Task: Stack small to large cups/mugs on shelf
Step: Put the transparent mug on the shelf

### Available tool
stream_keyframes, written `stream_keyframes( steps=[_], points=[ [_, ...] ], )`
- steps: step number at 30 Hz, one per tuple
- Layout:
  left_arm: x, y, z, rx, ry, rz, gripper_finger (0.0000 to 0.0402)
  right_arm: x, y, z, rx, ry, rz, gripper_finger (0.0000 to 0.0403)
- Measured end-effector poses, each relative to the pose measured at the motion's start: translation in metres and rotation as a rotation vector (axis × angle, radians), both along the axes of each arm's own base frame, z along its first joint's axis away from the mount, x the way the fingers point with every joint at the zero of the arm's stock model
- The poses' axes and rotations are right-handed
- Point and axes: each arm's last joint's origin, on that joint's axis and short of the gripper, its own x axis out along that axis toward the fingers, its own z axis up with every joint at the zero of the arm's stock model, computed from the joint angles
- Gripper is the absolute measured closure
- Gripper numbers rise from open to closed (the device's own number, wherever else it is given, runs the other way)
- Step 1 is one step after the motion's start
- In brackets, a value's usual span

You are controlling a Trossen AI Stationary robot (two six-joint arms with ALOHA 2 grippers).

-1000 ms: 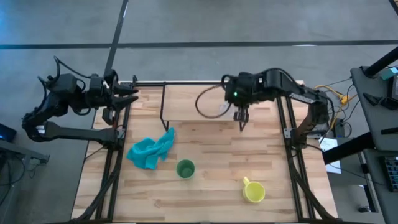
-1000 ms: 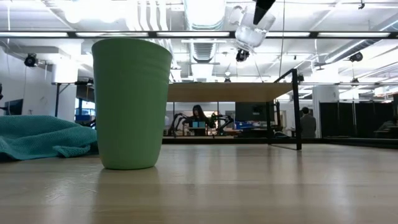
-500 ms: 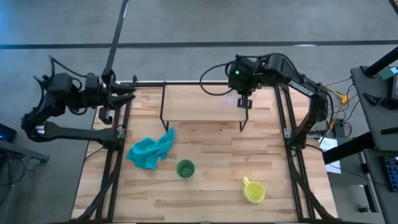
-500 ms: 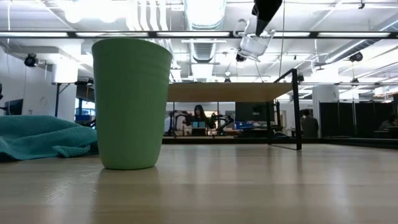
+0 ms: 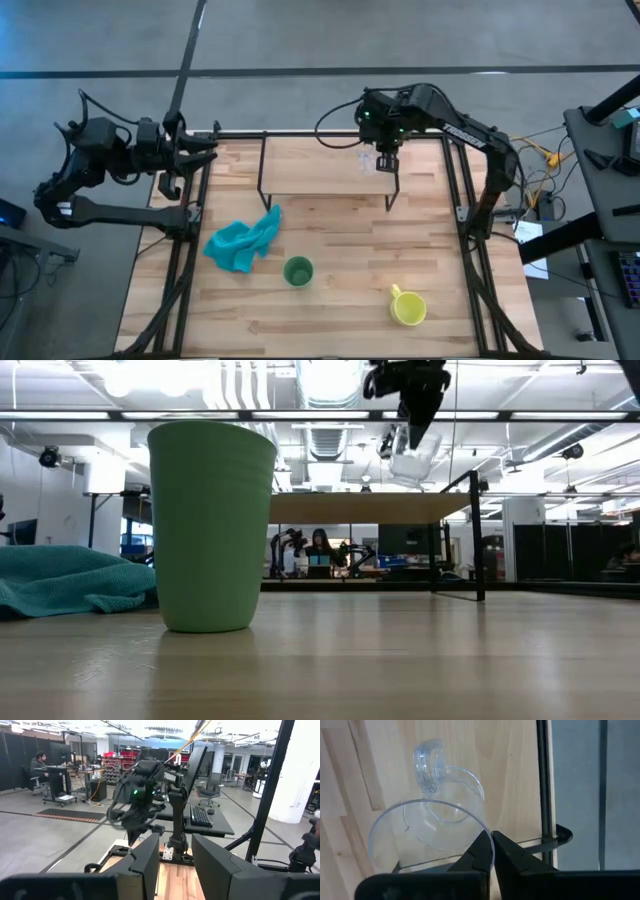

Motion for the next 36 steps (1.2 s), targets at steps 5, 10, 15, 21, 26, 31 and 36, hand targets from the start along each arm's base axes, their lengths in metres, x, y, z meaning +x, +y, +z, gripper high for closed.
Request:
stream_keyframes(
  steps=[5, 10, 15, 21, 26, 31, 36],
  points=[
    [-0.002, 0.0, 0.0, 0.001, -0.006, 0.0, 0.0299, 0.01, -0.009, -0.014, 0.015, 0.047, 0.012, 0.0394],
    [-0.002, 0.0, 0.001, 0.001, -0.006, -0.001, 0.0299, 0.013, -0.01, -0.018, 0.019, 0.06, 0.019, 0.0394],
    [-0.001, 0.0, 0.0, 0.001, -0.002, 0.0, 0.0299, 0.013, -0.01, -0.018, 0.018, 0.061, 0.022, 0.0394],
    [-0.001, 0.0, 0.0, 0.001, -0.002, 0.0, 0.0299, 0.012, -0.01, -0.018, 0.016, 0.062, 0.035, 0.0394],
    [-0.001, 0.0, 0.0, 0.0, -0.001, 0.0, 0.0299, 0.014, -0.01, -0.019, 0.017, 0.067, 0.04, 0.0391],
    [-0.001, 0.0, 0.0, 0.0, -0.001, 0.001, 0.0299, 0.014, -0.01, -0.019, 0.017, 0.067, 0.039, 0.0375],
    [-0.001, 0.0, 0.0, 0.0, 0.0, 0.001, 0.0299, 0.013, -0.01, -0.019, 0.018, 0.067, 0.037, 0.0356]
  ],
)
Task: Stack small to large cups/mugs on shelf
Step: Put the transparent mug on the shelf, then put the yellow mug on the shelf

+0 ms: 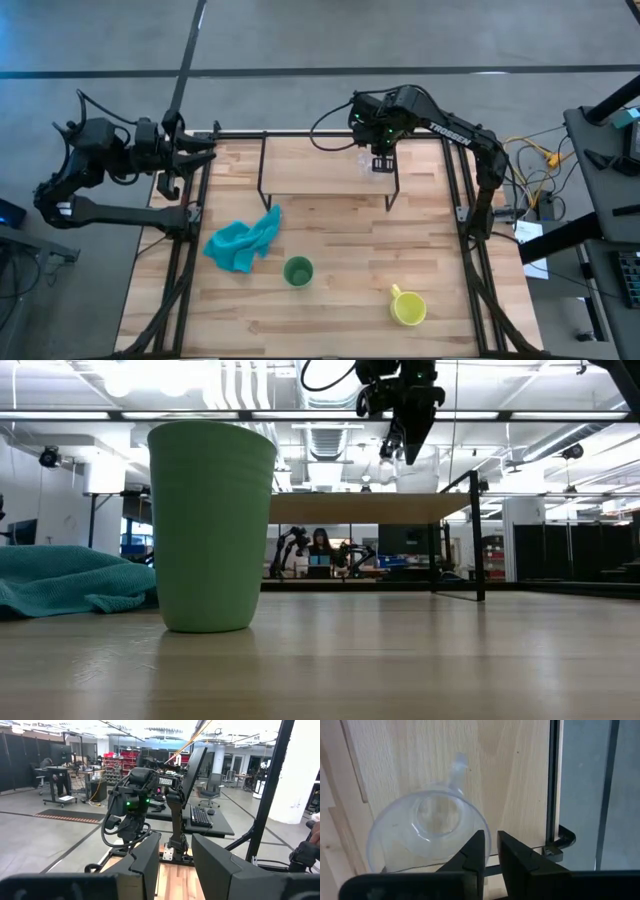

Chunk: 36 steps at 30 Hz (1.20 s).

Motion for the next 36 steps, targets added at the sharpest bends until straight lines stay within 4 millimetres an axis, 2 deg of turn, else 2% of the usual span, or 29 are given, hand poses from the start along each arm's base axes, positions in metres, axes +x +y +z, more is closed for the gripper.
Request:
stream_keyframes(
  steps=[11, 20, 26, 36],
  points=[
    [0.0, 0.0, 0.0, 0.0, 0.001, 0.0, 0.0299, 0.0, 0.0, 0.001, -0.002, -0.002, -0.001, 0.0349],
    [0.0, 0.0, 0.0, 0.0, 0.0, 0.0, 0.0299, -0.001, 0.0, 0.015, -0.025, -0.054, 0.001, 0.0351],
    [0.0, 0.0, 0.0, 0.0, 0.001, 0.0, 0.0299, -0.001, 0.001, 0.016, -0.027, -0.06, 0.001, 0.0351],
    [0.0, 0.0, -0.001, 0.0, 0.002, 0.0, 0.0299, 0.007, 0.021, 0.017, -0.01, -0.077, 0.029, 0.0351]
  ],
)
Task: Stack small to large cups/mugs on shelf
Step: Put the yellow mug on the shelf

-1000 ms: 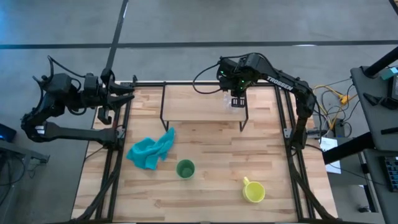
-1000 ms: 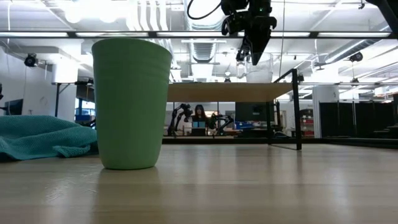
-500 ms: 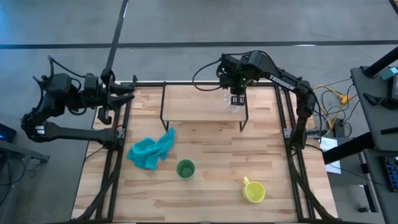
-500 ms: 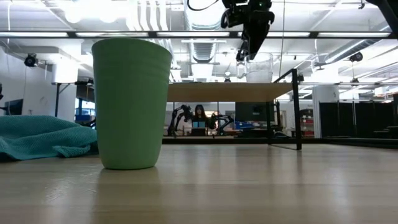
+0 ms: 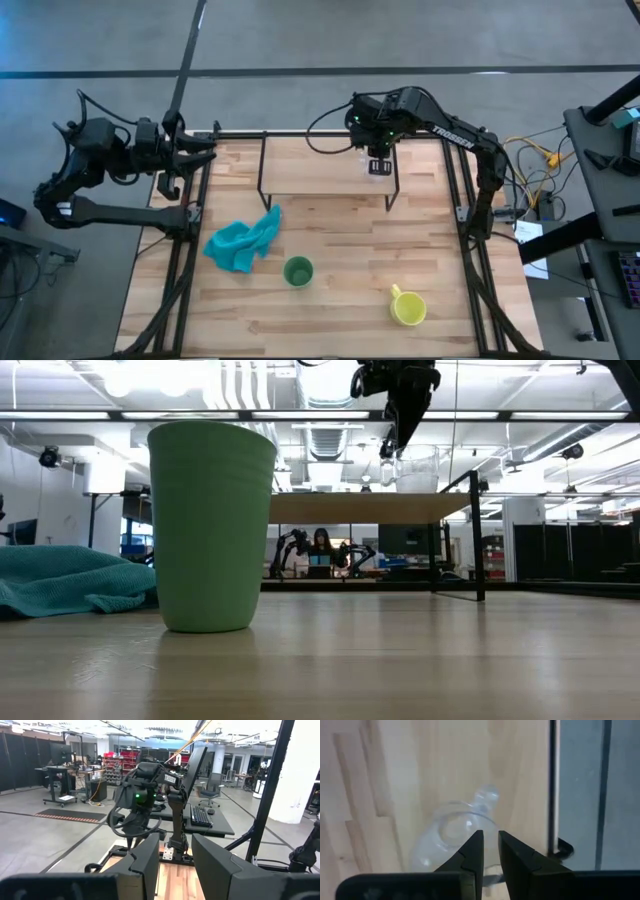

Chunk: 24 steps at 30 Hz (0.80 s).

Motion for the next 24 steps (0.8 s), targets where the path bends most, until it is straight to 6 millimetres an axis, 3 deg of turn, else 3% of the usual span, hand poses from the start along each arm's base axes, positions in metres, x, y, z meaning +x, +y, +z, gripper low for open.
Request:
stream_keyframes(
  steps=[8, 17, 24],
  points=[
    [0.002, 0.0, -0.001, 0.006, 0.008, 0.0, 0.0299, 0.002, 0.045, 0.012, 0.08, -0.069, 0.089, 0.0351],
    [-0.005, -0.001, 0.0, 0.01, -0.01, 0.0, 0.0299, -0.022, 0.098, 0.041, 0.229, -0.195, 0.017, 0.0351],
    [-0.012, -0.002, 0.0, 0.013, -0.027, 0.0, 0.0299, -0.032, 0.13, 0.045, 0.296, -0.207, -0.058, 0.0348]
  ],
)
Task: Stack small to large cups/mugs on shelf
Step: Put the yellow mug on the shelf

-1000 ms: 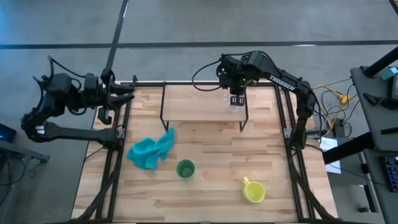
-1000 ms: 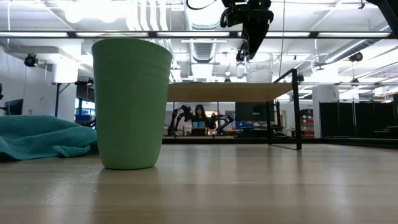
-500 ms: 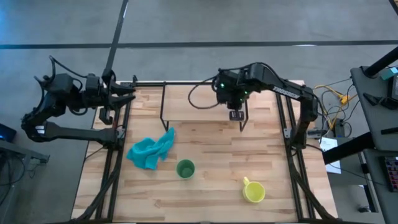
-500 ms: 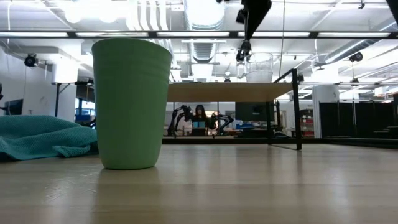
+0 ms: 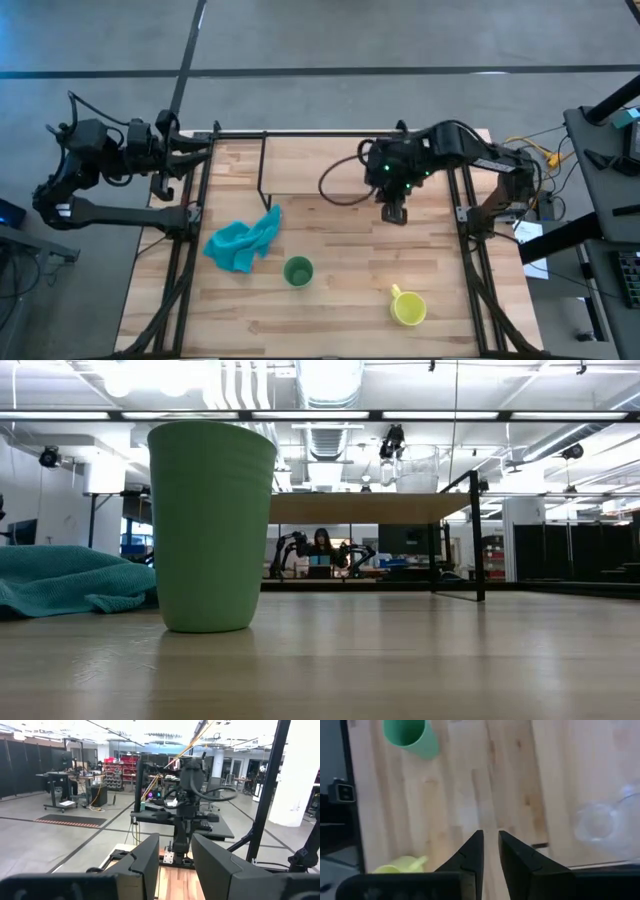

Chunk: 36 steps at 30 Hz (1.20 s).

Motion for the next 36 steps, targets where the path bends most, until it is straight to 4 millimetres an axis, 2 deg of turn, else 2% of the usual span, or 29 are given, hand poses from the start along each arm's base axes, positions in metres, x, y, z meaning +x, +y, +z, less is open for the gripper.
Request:
stream_keyframes(
  steps=[5, 13, 19, 24, 36],
  points=[
    [-0.004, -0.001, -0.003, -0.004, 0.01, 0.0, 0.0299, 0.001, 0.02, -0.01, 0.057, 0.051, -0.03, 0.0316],
    [0.001, 0.0, -0.017, -0.034, 0.152, 0.001, 0.0299, 0.002, 0.054, -0.043, 0.203, 0.239, -0.076, 0.0265],
    [0.01, 0.0, -0.023, -0.052, 0.21, -0.069, 0.0299, -0.006, 0.086, -0.069, 0.207, 0.372, -0.043, 0.0262],
    [0.017, 0.0, -0.024, -0.176, 0.221, -0.094, 0.0299, -0.013, 0.1, -0.083, 0.201, 0.45, -0.125, 0.0266],
    [0.032, 0.001, -0.025, -0.191, 0.236, -0.135, 0.0299, -0.022, 0.135, -0.112, 0.194, 0.484, -0.04, 0.028]
  ],
)
